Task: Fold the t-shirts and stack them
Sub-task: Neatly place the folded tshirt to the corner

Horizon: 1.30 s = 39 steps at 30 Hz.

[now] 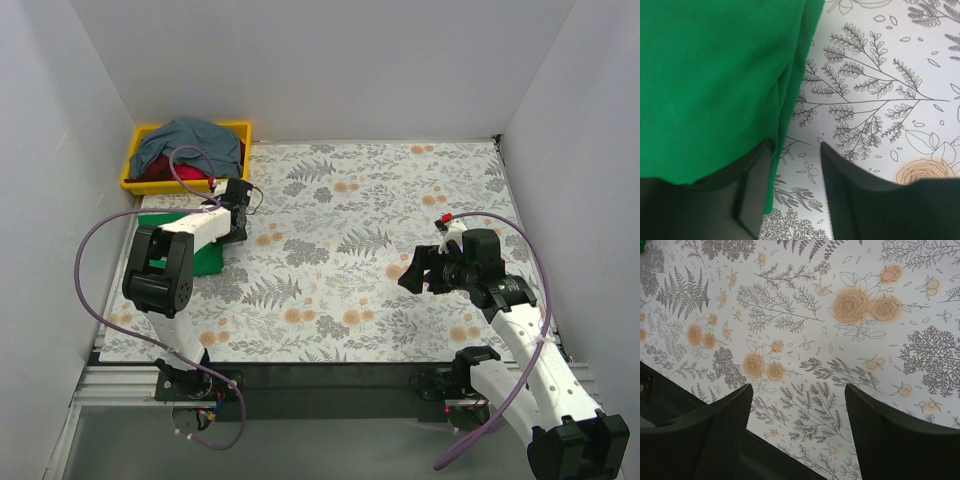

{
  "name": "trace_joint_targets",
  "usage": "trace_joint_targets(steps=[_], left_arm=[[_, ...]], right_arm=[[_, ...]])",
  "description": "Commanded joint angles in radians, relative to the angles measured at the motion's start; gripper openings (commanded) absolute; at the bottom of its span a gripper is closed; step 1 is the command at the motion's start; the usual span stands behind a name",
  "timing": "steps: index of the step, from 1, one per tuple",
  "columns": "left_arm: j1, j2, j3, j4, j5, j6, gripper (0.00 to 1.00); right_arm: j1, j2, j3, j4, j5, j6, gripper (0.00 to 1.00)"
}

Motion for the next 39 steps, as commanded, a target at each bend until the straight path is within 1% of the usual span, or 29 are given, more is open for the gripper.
trace_joint_targets(steps=[1, 4, 5, 6, 7, 9, 10, 11, 12, 13, 14, 15, 18, 20, 22, 24, 25, 28, 30, 33, 35, 37, 39], left_arm=[[-0.041, -0.011, 0.017, 0.011, -0.062, 0.015, 0.37], [-0.072, -0.006, -0.006, -0.001, -0.097, 0.018, 0.3], [-0.075, -0.004, -0.015, -0.006, -0.107, 0.018, 0.23], [-0.075, -0.003, -0.02, -0.01, -0.122, 0.019, 0.2], [-0.077, 0.0, -0.023, -0.029, -0.131, 0.019, 0.18], [-0.08, -0.015, -0.017, -0.053, -0.163, -0.003, 0.17], [-0.084, -0.027, -0.012, -0.093, -0.176, -0.023, 0.18], [-0.09, -0.046, -0.005, -0.119, -0.185, -0.058, 0.23], [-0.09, -0.088, 0.002, -0.151, -0.19, -0.157, 0.27], [-0.09, -0.11, 0.005, -0.224, -0.193, -0.225, 0.31], [-0.09, -0.132, 0.0, -0.251, -0.2, -0.282, 0.39], [-0.09, -0.17, -0.014, -0.276, -0.2, -0.377, 0.43], [-0.086, -0.192, -0.028, -0.361, -0.205, -0.5, 0.61], [-0.075, -0.182, -0.032, -0.432, -0.217, -0.615, 0.66], [-0.058, -0.176, -0.055, -0.467, -0.208, -0.701, 0.66], [-0.037, -0.187, -0.08, -0.446, -0.188, -0.692, 0.66], [-0.034, -0.19, -0.09, -0.41, -0.182, -0.676, 0.67], [-0.029, -0.187, -0.11, -0.406, -0.188, -0.682, 0.68], [0.001, -0.201, -0.142, -0.383, -0.15, -0.674, 0.68], [0.066, -0.227, -0.218, -0.246, -0.066, -0.622, 0.67], [0.109, -0.23, -0.245, -0.207, -0.052, -0.593, 0.64], [0.158, -0.216, -0.244, -0.187, -0.039, -0.564, 0.64], [0.182, -0.205, -0.241, -0.158, -0.03, -0.521, 0.63]], right_arm=[[0.002, -0.013, 0.006, 0.001, -0.017, -0.018, 0.81], [0.003, -0.013, 0.003, 0.003, -0.018, -0.019, 0.8], [0.002, -0.013, 0.005, 0.003, -0.018, -0.019, 0.8], [0.003, -0.013, 0.005, 0.001, -0.021, -0.019, 0.8], [0.003, -0.013, 0.005, 0.003, -0.023, -0.019, 0.8], [0.003, -0.013, 0.005, 0.001, -0.021, -0.022, 0.8], [0.002, -0.013, 0.005, 0.001, -0.023, -0.021, 0.8], [0.003, -0.013, 0.005, 0.003, -0.023, -0.021, 0.8], [0.003, -0.013, 0.005, 0.003, -0.024, -0.021, 0.8], [0.003, -0.014, 0.005, 0.003, -0.024, -0.022, 0.8], [0.003, -0.013, 0.005, 0.003, -0.026, -0.021, 0.8], [0.002, -0.014, 0.006, 0.003, -0.026, -0.021, 0.8], [0.002, -0.016, 0.006, 0.003, -0.033, -0.022, 0.8], [0.003, -0.018, 0.006, 0.0, -0.035, -0.022, 0.8], [0.003, -0.027, 0.005, 0.0, -0.038, -0.022, 0.8], [0.003, -0.034, 0.003, 0.0, -0.037, -0.024, 0.8], [0.002, -0.036, 0.002, -0.002, -0.04, -0.022, 0.8], [0.003, -0.039, -0.003, 0.0, -0.044, -0.024, 0.8], [0.002, -0.039, -0.004, 0.0, -0.046, -0.024, 0.8], [0.002, -0.041, -0.006, 0.001, -0.047, -0.025, 0.8], [0.003, -0.041, -0.006, 0.001, -0.049, -0.025, 0.8], [0.003, -0.042, -0.008, 0.001, -0.053, -0.025, 0.8], [0.003, -0.041, -0.008, 0.001, -0.053, -0.027, 0.8]])
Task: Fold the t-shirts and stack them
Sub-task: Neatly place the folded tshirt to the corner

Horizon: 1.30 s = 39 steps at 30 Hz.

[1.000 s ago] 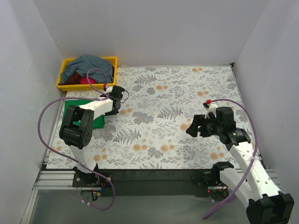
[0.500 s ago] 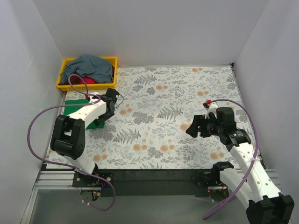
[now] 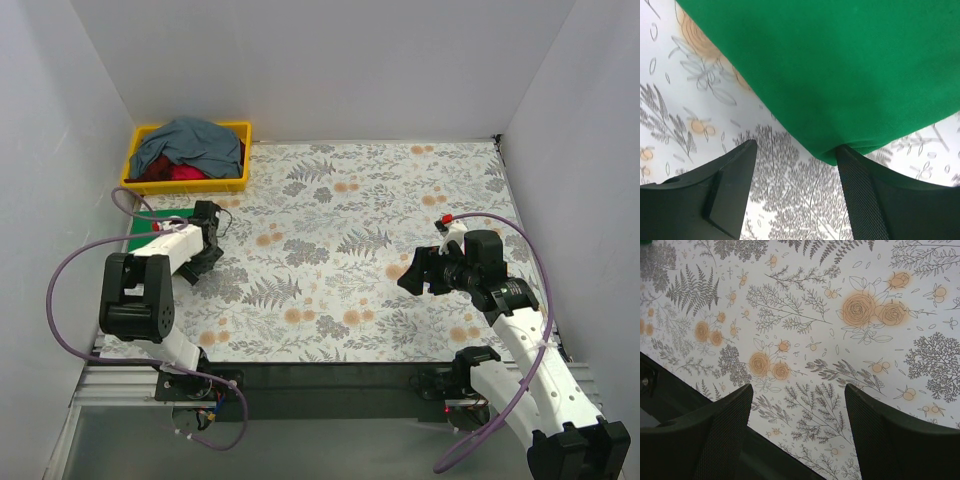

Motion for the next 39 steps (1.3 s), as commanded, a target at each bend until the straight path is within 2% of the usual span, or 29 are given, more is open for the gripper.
trace_joint_targets(steps=[1, 7, 13, 25, 30, 33, 39], left_arm=[[0.07, 0.0, -0.016, 0.089, 0.022, 0.078, 0.63], [0.136, 0.064, 0.047, 0.126, 0.028, 0.185, 0.63], [0.137, 0.077, 0.059, 0.122, 0.039, 0.246, 0.62], [0.193, 0.029, -0.029, -0.029, -0.022, 0.055, 0.59], [0.23, -0.022, -0.031, -0.018, -0.019, 0.073, 0.57], [0.23, -0.035, -0.022, -0.012, 0.024, 0.096, 0.63], [0.203, -0.195, -0.048, -0.016, 0.166, 0.13, 0.71]], right_arm=[[0.003, -0.009, -0.007, 0.002, -0.024, -0.009, 0.8], [0.002, -0.002, -0.001, 0.0, -0.03, -0.01, 0.8], [0.003, 0.005, -0.001, -0.001, -0.038, -0.009, 0.8], [0.003, 0.001, -0.006, -0.001, -0.038, -0.01, 0.8], [0.003, -0.001, -0.007, -0.003, -0.047, -0.009, 0.8], [0.003, -0.004, -0.003, -0.003, -0.049, -0.009, 0.8], [0.003, -0.012, 0.034, -0.033, -0.001, -0.004, 0.8]])
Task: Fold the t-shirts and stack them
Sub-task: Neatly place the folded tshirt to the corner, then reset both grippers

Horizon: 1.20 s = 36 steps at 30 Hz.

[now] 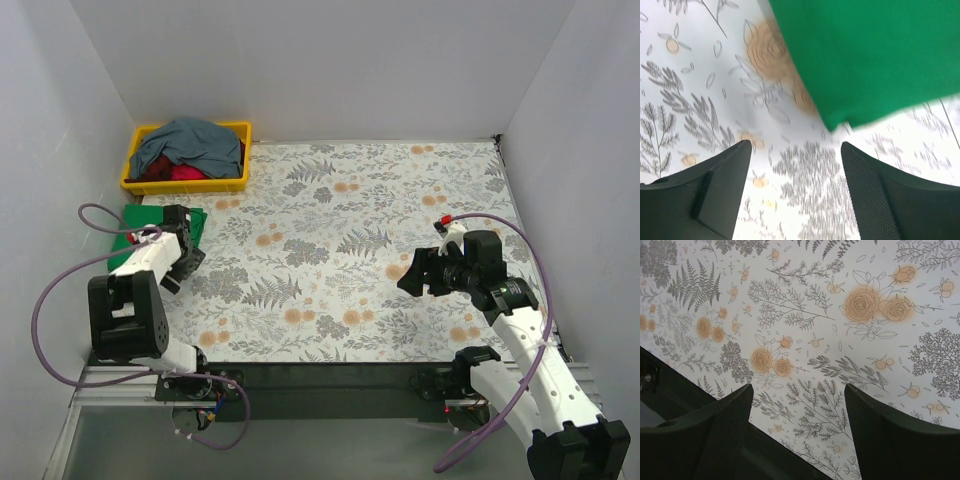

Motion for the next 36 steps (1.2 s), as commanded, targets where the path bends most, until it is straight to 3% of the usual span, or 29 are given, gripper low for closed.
trace_joint_targets(steps=[1, 5, 11, 12, 13, 16, 20, 28, 36], left_arm=[[-0.028, -0.151, -0.01, -0.035, 0.092, 0.036, 0.72], [-0.057, -0.336, 0.036, -0.071, 0.17, 0.098, 0.83], [-0.069, -0.663, 0.165, -0.13, 0.293, 0.27, 0.89], [-0.068, -0.709, 0.204, -0.136, 0.304, 0.29, 0.9], [-0.068, -0.789, 0.236, -0.143, 0.322, 0.315, 0.9], [-0.141, -0.821, 0.373, -0.248, 0.209, 0.236, 0.88], [-0.195, -0.855, 0.461, -0.277, 0.169, 0.269, 0.85], [-0.328, -0.998, 0.409, -0.288, 0.094, 0.287, 0.92], [-0.39, -1.202, 0.253, -0.228, -0.017, 0.312, 0.98]], right_arm=[[0.003, -0.027, 0.054, -0.038, 0.053, -0.004, 0.81], [0.002, -0.051, 0.131, -0.079, 0.137, 0.001, 0.82], [0.002, -0.119, 0.298, -0.176, 0.313, -0.007, 0.84], [0.002, -0.134, 0.313, -0.183, 0.368, -0.012, 0.86], [0.002, -0.169, 0.327, -0.193, 0.39, -0.016, 0.94], [0.003, -0.25, 0.375, -0.194, 0.493, -0.048, 0.98], [0.034, -0.338, 0.398, -0.193, 0.607, -0.084, 0.98], [0.037, -0.465, 0.389, -0.167, 0.667, -0.13, 0.98], [0.039, -0.525, 0.341, -0.144, 0.667, -0.131, 0.98]])
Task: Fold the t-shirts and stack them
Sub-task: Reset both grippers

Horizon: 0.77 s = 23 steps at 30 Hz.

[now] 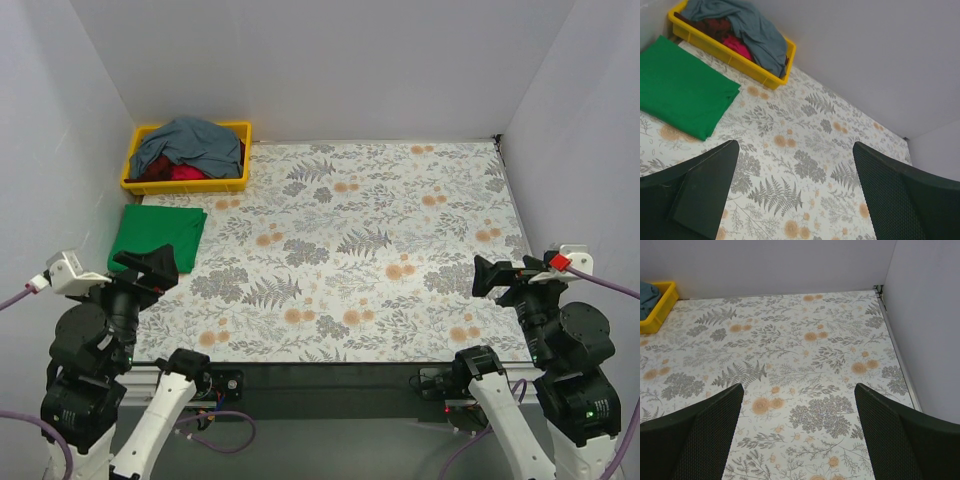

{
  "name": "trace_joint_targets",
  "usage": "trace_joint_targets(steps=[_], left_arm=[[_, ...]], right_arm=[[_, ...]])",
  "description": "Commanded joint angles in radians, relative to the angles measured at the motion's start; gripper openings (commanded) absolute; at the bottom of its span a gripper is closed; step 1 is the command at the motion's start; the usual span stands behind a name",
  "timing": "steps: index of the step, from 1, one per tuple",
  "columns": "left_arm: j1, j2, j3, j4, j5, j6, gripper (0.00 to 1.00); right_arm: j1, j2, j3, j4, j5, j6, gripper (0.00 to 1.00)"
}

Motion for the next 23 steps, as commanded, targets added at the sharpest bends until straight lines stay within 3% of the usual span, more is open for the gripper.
trace_joint_targets(steps=[1, 8, 23], left_arm=[[-0.012, -0.093, -0.074, 0.036, -0.093, 0.034, 0.98], [-0.012, -0.257, -0.191, 0.18, -0.105, 0.077, 0.98], [-0.012, -0.46, -0.362, 0.305, -0.168, 0.083, 0.98]], right_arm=[[0.005, -0.021, -0.02, 0.04, 0.024, -0.021, 0.98], [0.003, -0.044, -0.059, 0.056, 0.015, -0.017, 0.98], [0.004, -0.064, -0.118, 0.113, -0.012, -0.023, 0.98]])
